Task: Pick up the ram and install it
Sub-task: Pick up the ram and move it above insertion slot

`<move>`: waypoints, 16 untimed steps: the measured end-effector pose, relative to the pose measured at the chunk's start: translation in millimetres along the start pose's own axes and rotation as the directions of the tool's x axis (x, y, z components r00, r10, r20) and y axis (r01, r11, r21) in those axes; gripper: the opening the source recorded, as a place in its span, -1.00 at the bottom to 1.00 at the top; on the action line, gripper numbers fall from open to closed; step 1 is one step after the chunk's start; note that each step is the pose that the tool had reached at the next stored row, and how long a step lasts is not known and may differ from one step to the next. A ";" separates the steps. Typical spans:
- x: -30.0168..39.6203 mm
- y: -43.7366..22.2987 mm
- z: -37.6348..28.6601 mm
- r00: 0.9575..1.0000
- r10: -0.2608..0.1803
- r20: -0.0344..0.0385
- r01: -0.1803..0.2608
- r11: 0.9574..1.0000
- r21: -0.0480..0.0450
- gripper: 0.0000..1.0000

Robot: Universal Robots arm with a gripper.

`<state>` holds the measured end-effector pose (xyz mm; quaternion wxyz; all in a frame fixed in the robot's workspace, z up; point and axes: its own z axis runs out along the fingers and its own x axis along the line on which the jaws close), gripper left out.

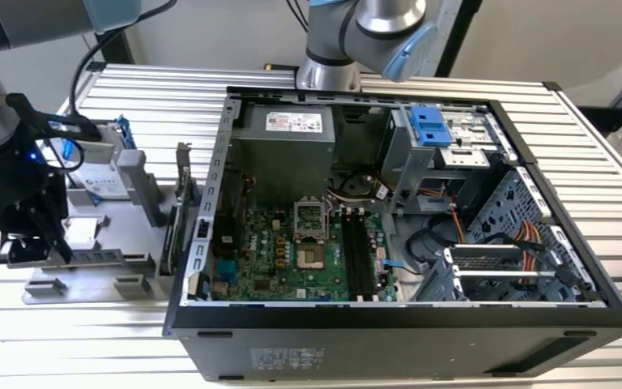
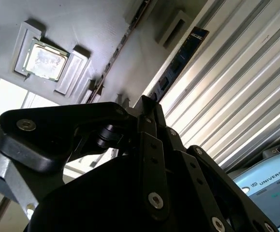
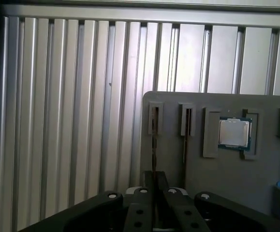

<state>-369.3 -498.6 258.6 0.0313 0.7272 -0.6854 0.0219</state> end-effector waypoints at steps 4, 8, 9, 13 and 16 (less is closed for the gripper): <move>0.3 0.0 -3.6 1.000 0.000 0.000 0.000 1.000 0.000 -1.00; 0.6 0.0 -7.2 1.000 0.000 0.000 0.000 1.000 0.000 -1.00; 0.7 0.0 -8.0 1.000 0.000 0.000 0.000 1.000 0.000 -1.00; 0.9 0.1 -10.9 1.000 0.000 0.000 0.000 1.000 0.000 -1.00; 1.0 0.2 -13.2 1.000 0.000 0.000 0.000 1.000 0.000 -1.00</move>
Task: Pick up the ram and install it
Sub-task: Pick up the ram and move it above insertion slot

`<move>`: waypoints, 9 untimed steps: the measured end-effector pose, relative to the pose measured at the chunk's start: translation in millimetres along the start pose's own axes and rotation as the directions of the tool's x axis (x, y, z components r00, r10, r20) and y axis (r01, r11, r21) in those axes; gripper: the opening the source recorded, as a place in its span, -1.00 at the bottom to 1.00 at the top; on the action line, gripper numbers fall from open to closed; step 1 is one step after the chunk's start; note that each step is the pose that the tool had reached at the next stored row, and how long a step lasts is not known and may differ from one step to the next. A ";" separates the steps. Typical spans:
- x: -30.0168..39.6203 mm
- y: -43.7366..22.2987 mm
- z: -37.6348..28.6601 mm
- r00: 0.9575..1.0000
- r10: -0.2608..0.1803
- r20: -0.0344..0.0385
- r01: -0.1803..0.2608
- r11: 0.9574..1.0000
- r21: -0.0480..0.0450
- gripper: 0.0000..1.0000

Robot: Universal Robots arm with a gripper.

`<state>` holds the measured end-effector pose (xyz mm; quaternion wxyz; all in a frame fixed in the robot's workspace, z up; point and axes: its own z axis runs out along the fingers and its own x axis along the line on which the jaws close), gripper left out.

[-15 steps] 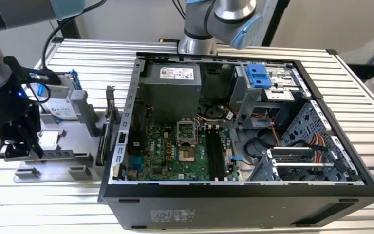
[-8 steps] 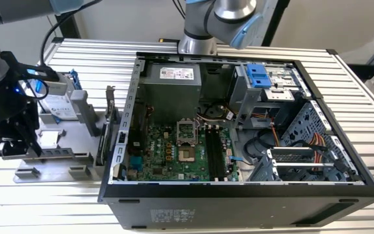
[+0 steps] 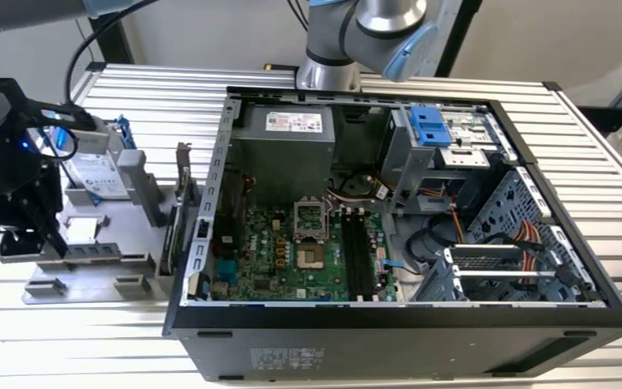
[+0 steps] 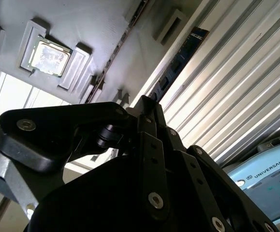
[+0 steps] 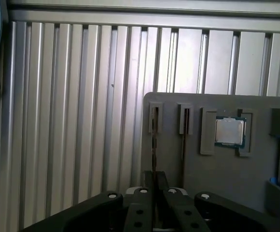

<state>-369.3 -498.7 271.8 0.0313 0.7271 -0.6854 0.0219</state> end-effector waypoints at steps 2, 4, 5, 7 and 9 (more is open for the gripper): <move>0.1 0.0 -1.6 1.000 0.000 0.000 0.000 1.000 0.000 -1.00; 0.4 -0.1 -3.4 1.000 0.000 0.000 0.000 1.000 0.000 -1.00; 0.4 -0.1 -4.3 1.000 0.000 0.000 0.000 1.000 0.000 -1.00; 0.5 0.0 -6.2 1.000 0.000 0.000 0.000 1.000 0.000 -1.00; 0.7 0.1 -8.2 1.000 0.000 0.000 0.000 1.000 0.000 -1.00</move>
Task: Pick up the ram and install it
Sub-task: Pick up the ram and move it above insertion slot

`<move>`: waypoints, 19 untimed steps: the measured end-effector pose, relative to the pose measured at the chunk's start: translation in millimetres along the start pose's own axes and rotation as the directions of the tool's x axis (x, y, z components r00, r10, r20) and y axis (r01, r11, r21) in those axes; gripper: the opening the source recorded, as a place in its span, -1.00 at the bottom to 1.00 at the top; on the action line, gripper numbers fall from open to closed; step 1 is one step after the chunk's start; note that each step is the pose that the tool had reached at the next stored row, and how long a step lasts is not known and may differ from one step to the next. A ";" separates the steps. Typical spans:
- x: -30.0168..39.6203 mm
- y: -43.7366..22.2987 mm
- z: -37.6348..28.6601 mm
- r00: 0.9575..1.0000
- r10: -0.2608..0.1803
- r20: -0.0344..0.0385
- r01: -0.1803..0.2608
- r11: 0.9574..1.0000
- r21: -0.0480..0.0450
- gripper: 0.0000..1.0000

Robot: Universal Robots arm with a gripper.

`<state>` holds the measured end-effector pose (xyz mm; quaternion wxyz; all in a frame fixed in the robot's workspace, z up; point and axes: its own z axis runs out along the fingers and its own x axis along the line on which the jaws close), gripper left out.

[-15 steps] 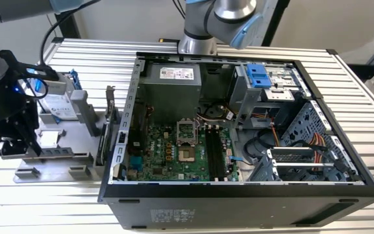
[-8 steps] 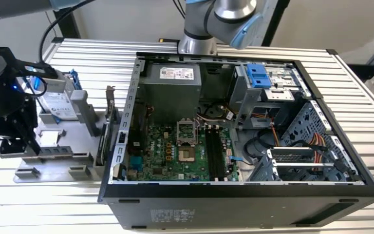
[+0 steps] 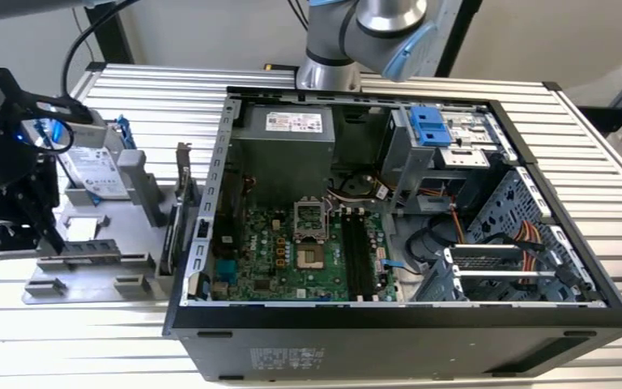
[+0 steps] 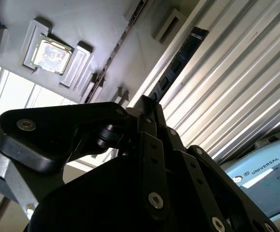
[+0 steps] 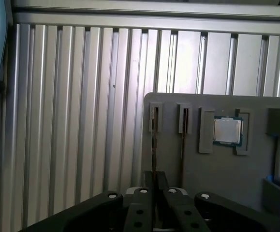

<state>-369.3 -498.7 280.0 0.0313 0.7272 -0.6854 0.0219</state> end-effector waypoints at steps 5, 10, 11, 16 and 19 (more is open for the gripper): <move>0.3 0.2 -4.8 1.000 0.000 0.000 0.000 1.000 0.000 -1.00; 0.7 0.2 -9.6 1.000 0.000 0.000 0.000 1.000 0.000 -1.00; 0.8 0.2 -10.6 1.000 0.000 0.000 0.000 1.000 0.000 -1.00; 1.2 0.3 -16.3 1.000 0.000 0.000 0.000 1.000 0.000 -1.00; 1.4 0.3 -19.5 1.000 0.000 0.000 0.000 1.000 0.000 -1.00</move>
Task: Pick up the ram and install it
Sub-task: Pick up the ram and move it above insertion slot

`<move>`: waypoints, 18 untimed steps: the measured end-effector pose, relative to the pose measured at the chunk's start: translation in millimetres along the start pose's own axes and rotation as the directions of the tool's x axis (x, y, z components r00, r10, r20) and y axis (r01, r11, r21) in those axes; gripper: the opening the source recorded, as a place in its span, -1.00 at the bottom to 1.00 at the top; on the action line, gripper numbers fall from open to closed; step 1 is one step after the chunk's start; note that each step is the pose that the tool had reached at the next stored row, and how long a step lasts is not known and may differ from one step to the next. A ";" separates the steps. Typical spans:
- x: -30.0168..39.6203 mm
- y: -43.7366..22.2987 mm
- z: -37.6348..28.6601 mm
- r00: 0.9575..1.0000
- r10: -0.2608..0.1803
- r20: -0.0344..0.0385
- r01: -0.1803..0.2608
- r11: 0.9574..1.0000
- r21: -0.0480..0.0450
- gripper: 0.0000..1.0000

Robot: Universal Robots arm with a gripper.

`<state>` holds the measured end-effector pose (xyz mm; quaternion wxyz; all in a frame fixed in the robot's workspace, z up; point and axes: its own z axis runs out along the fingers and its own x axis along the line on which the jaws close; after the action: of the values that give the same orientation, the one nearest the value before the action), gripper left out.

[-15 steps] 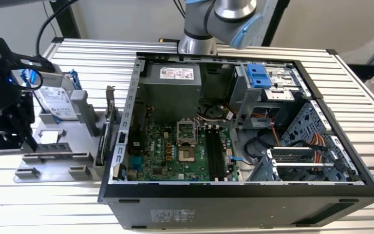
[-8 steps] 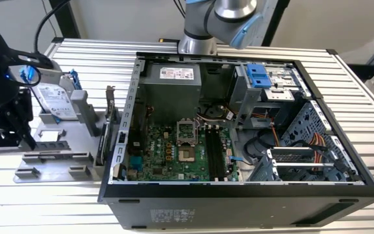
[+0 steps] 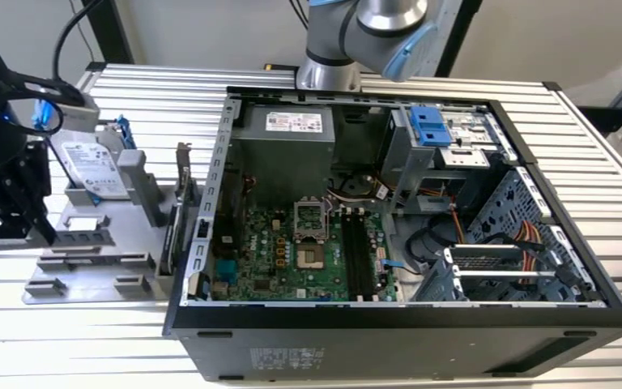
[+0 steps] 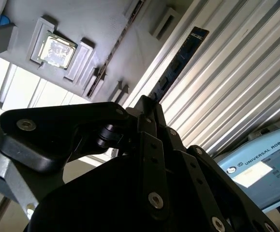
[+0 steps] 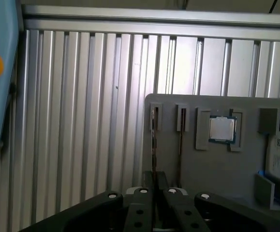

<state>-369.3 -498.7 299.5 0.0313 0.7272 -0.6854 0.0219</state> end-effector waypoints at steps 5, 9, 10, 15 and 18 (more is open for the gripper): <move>0.4 0.1 -5.1 1.000 0.000 0.000 0.000 1.000 0.000 -1.00; 0.7 0.1 -9.3 1.000 0.000 0.000 0.000 1.000 0.000 -1.00; 0.8 0.1 -10.3 1.000 0.000 0.000 0.000 1.000 0.000 -1.00; 1.2 0.2 -15.4 1.000 0.000 0.000 0.000 1.000 0.000 -1.00; 1.4 0.3 -18.6 1.000 0.000 0.000 0.000 1.000 0.000 -1.00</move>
<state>-369.3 -498.7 318.1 0.0313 0.7272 -0.6854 0.0220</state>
